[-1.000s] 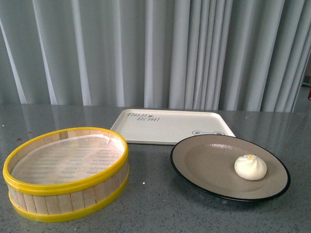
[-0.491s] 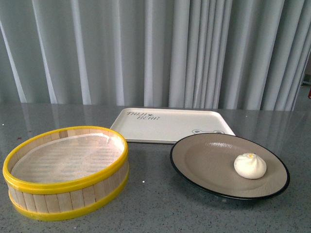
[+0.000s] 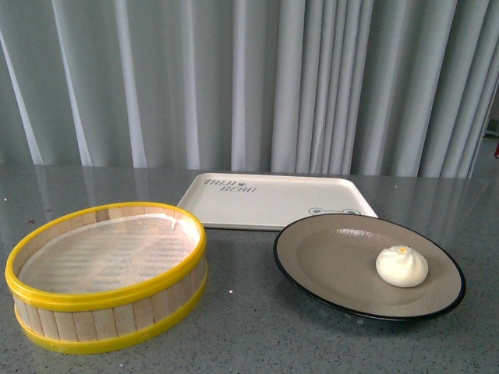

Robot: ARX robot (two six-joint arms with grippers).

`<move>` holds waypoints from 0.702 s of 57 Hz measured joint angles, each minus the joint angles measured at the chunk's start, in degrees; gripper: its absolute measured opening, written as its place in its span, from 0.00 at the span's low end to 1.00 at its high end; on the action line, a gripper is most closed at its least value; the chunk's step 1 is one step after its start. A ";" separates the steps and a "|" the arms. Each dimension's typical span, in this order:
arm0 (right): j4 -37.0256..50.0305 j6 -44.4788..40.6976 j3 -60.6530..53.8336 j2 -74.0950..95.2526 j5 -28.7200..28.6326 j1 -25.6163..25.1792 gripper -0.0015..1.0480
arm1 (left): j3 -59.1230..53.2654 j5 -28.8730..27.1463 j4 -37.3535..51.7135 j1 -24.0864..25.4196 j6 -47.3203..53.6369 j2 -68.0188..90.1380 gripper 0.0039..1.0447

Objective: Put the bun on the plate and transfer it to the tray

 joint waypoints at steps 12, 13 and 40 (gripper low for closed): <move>0.00 0.00 0.00 0.00 0.00 0.00 0.92 | 0.00 0.00 -5.62 0.00 0.00 -5.77 0.04; 0.00 0.00 0.00 0.00 0.00 0.00 0.92 | 0.00 0.00 -6.12 0.00 0.00 -6.27 0.04; 0.00 0.00 0.00 0.00 0.00 0.00 0.92 | 0.02 0.04 -19.39 0.00 0.00 -17.79 0.04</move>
